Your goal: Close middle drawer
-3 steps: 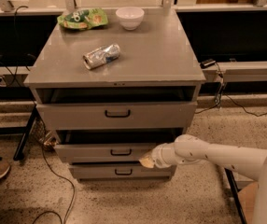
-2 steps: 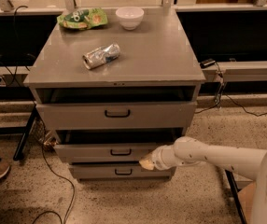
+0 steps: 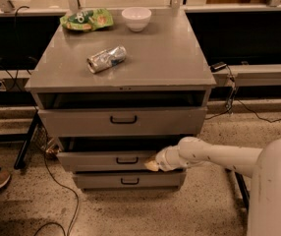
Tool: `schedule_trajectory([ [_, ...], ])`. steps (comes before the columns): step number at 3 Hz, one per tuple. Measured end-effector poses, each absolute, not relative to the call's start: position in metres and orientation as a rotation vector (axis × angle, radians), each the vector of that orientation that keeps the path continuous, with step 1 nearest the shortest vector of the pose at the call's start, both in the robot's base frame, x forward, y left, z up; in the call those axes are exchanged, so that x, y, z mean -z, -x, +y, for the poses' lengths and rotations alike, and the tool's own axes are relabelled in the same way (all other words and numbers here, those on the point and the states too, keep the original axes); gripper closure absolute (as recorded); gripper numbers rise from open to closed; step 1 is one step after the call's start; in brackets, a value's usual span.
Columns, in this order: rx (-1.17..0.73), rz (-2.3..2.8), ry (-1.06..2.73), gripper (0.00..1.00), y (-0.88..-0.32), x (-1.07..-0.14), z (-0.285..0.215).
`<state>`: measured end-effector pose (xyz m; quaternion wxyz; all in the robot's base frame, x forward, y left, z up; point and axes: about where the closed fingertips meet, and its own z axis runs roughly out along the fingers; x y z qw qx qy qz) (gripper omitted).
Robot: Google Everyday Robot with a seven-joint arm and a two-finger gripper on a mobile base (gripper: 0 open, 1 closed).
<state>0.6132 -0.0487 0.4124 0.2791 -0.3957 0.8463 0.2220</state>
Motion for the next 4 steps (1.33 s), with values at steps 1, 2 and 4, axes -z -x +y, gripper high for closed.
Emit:
schedule_trajectory([
  [1, -0.595, 2.256, 1.063, 1.0, -0.632, -0.413, -0.043],
  [2, -0.595, 2.256, 1.064, 1.0, -0.631, -0.413, -0.043],
  [4, -0.718, 2.27, 1.109, 1.0, -0.539, -0.439, -0.076],
])
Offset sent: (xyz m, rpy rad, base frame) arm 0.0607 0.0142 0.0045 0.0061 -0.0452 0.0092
